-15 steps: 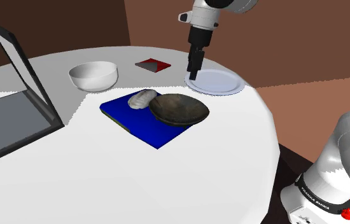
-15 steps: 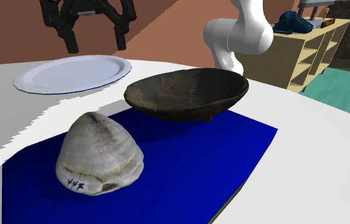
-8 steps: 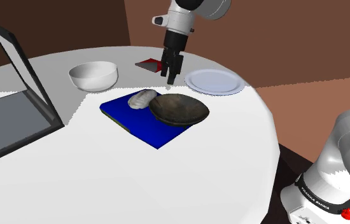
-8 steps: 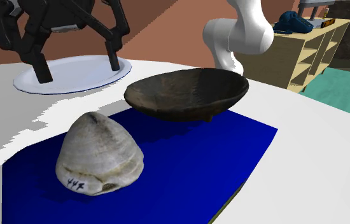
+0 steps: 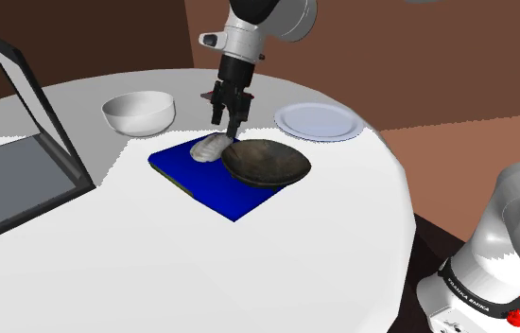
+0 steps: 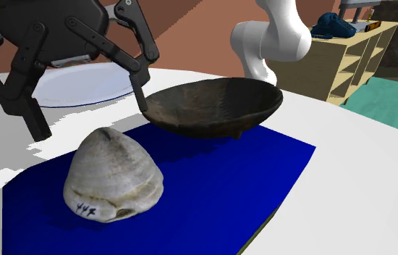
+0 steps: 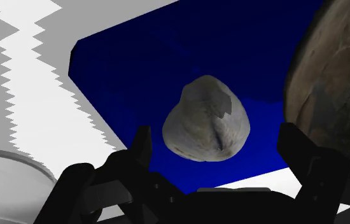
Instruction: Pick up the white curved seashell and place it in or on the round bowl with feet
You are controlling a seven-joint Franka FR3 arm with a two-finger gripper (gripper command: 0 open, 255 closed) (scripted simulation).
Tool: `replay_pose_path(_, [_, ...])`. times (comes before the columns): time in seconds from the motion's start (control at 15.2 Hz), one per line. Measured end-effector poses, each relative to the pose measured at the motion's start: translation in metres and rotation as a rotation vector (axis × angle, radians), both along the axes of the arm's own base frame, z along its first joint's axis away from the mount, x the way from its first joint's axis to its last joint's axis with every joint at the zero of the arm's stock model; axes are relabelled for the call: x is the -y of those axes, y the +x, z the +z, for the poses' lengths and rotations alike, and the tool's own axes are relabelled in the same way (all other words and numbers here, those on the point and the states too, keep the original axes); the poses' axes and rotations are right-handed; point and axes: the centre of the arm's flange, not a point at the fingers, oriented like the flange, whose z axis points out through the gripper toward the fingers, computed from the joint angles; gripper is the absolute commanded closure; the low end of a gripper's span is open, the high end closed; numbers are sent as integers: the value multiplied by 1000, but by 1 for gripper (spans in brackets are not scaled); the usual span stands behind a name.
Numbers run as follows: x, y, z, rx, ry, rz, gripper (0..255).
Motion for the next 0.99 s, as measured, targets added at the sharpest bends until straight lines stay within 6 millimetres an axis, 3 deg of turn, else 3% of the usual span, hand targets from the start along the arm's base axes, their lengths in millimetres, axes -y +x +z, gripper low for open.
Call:
replay_pose_path(0.33, [-9, -1, -20, 1, 2, 2, 0])
replay_pose_path(0.73, [-10, -1, -21, 3, 2, 2, 0])
replay_pose_path(0.79, [-10, -1, -21, 3, 2, 2, 255])
replay_pose_path(0.99, [-11, -1, -19, 4, 3, 3, 255])
